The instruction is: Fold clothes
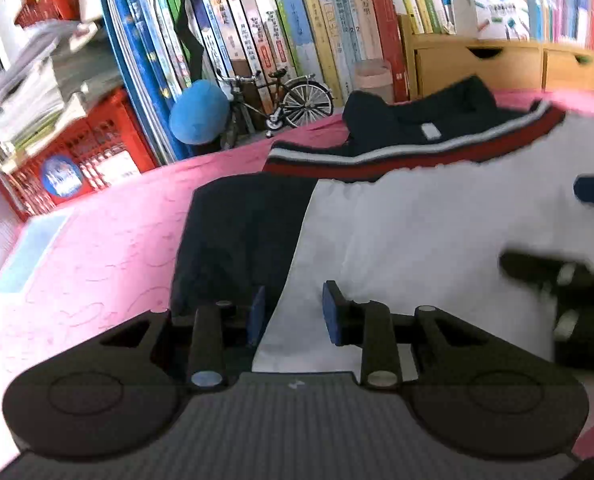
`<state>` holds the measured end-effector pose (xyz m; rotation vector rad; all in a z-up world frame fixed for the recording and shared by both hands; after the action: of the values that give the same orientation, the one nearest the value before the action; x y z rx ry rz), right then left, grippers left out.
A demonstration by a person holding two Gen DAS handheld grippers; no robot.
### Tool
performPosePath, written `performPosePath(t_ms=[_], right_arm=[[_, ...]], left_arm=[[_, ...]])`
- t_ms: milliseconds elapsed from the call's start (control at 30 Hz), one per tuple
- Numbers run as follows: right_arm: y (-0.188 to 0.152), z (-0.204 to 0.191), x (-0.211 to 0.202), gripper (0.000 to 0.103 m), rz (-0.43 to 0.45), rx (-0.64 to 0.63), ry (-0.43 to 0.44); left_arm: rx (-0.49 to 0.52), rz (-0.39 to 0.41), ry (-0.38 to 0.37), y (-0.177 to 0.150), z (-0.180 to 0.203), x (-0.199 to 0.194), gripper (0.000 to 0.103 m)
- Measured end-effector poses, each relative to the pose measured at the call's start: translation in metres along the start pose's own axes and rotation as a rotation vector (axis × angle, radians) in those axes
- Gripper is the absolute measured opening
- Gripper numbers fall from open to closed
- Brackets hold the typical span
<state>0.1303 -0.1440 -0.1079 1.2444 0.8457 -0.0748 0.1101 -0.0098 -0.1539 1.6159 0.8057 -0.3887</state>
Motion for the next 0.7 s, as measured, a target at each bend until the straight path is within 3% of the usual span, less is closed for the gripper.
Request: performPosePath(t_ms=[133, 267, 367, 500, 600, 700], right_arm=[[-0.027, 0.044, -0.001, 0.087, -0.058, 0.057, -0.092], [-0.055, 0.088, -0.003, 0.086, -0.117, 0.114, -0.185], [-0.068, 0.141, -0.013, 0.077, -0.154, 0.15, -0.276], [-0.08, 0.182, -0.025, 0.085, -0.204, 0.22, -0.347], [-0.073, 0.182, -0.033, 0.08, -0.213, 0.245, -0.398], [-0.065, 0.164, -0.044, 0.077, -0.195, 0.27, -0.372]], left_arm=[[0.006, 0.003, -0.006, 0.0, -0.01, 0.002, 0.041], [0.012, -0.044, -0.043, 0.003, -0.011, 0.008, 0.042], [0.028, -0.098, -0.037, 0.006, -0.008, 0.011, 0.042], [0.022, -0.144, -0.038, 0.009, -0.008, 0.015, 0.041], [0.027, -0.171, -0.039, 0.011, -0.009, 0.017, 0.041], [0.012, -0.195, -0.04, 0.012, -0.009, 0.019, 0.041]])
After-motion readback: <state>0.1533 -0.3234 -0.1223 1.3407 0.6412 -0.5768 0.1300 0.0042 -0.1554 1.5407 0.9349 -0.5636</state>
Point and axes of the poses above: each gripper's, at about its wrist camera, not at the fingertips, and x roughly the way its jaws point, z to its right, y to its top, the point moved 8 cm from there along x, roughly the way its jaws point, and after that the axes turned 4 degrees about -x, right-handed, at the moved point
